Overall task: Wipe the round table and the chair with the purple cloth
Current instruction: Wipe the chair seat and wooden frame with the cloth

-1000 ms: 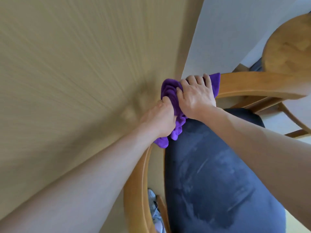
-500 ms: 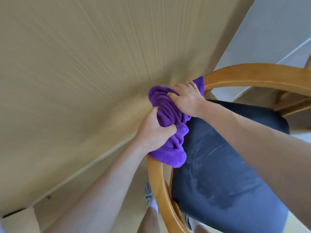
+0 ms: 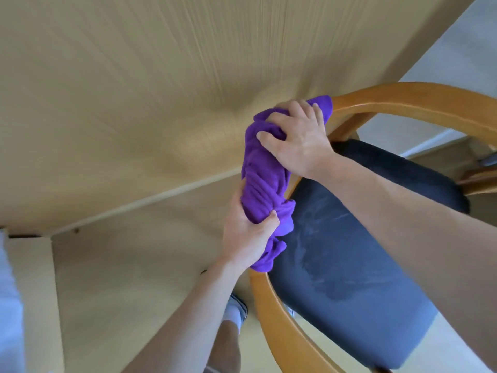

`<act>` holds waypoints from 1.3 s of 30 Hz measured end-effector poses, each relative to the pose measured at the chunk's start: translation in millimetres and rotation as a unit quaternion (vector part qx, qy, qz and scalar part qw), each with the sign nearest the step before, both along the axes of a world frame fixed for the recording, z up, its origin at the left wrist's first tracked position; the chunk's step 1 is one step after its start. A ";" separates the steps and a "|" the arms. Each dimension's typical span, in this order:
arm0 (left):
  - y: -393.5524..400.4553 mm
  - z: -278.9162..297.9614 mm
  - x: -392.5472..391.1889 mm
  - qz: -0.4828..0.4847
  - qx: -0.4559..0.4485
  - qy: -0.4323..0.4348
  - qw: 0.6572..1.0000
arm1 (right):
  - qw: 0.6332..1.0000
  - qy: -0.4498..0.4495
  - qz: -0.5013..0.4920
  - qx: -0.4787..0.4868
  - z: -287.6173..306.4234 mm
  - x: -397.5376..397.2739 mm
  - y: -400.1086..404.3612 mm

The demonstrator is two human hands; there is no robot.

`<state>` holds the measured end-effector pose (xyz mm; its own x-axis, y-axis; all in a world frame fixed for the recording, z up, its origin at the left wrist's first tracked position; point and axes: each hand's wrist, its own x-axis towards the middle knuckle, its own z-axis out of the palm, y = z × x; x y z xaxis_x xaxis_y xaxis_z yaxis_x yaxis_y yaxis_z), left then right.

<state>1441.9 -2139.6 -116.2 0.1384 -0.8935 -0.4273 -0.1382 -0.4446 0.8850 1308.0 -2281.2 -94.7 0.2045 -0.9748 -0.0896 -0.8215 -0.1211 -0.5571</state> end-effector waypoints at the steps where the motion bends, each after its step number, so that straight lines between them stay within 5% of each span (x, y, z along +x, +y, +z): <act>1: 10.5 -1.0 -1.8 0.013 0.005 0.001 1.000 | 1.000 0.001 0.004 -0.010 1.3 3.9 6.0; 10: 91.8 -5.0 -14.3 0.043 0.005 0.004 0.999 | 0.979 0.129 0.131 -0.084 -1.1 42.5 107.1; 19: 205.3 -1.8 -23.9 0.014 0.062 0.051 0.997 | 0.971 0.139 0.196 0.014 -22.2 50.1 219.0; 28: 288.6 17.8 -33.8 -0.103 0.165 0.004 0.981 | 0.979 0.096 0.138 0.113 -14.0 18.3 328.8; 32: 323.0 29.9 -35.1 -0.200 0.173 -0.021 0.964 | 0.974 0.145 0.093 0.150 -10.5 -19.7 390.4; 39: 373.4 33.8 -78.4 -0.226 0.199 -0.033 0.953 | 0.970 0.183 -0.017 0.161 -10.2 -121.3 472.9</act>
